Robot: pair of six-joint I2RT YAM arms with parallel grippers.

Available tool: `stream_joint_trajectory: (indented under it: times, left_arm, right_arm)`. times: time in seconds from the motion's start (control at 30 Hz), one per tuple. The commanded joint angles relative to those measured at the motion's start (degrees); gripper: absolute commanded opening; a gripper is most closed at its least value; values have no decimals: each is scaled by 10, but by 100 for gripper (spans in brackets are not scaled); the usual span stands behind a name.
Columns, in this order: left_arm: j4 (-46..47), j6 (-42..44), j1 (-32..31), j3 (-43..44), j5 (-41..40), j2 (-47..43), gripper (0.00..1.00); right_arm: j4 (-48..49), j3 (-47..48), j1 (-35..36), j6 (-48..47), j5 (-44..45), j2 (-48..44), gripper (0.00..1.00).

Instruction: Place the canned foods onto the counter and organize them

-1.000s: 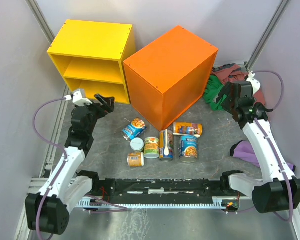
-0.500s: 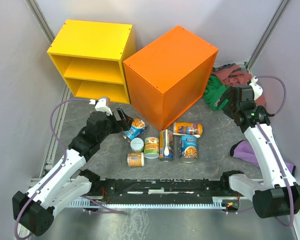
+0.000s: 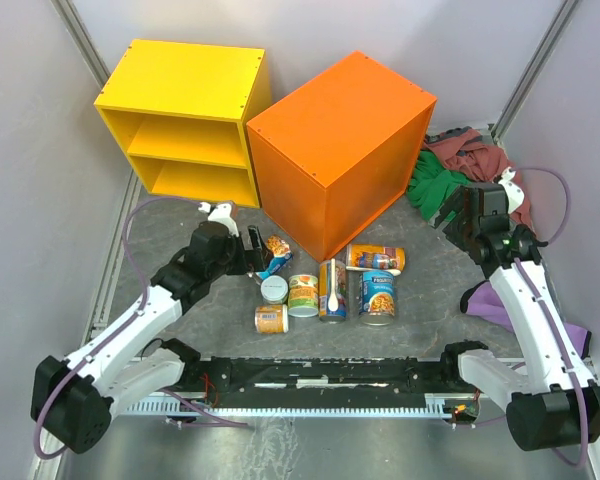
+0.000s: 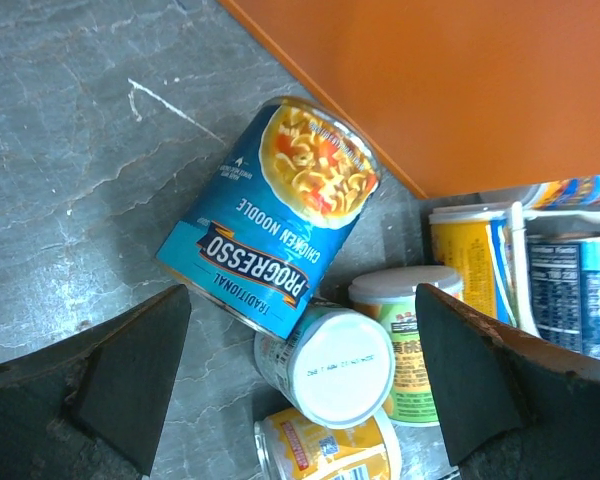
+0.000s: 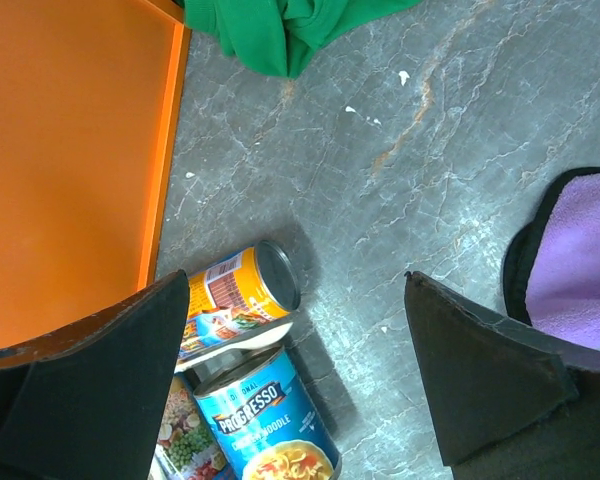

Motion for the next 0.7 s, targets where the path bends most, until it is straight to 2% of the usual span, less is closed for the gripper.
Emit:
stream_joint_trajectory:
  times: [0.0,0.33,0.67]
  left_arm:
    - [20,35,-4,0,8,31,99]
    - [37,79,-5,35,-5,133,99]
    - [73,104,-5,40,20,219,99]
  right_arm:
    - [7,-4,-1,12,-15,-20,96]
    - [32,-24,-1,31,-39,-47,95]
    - [54,-47,-1,42,-46,-52,95]
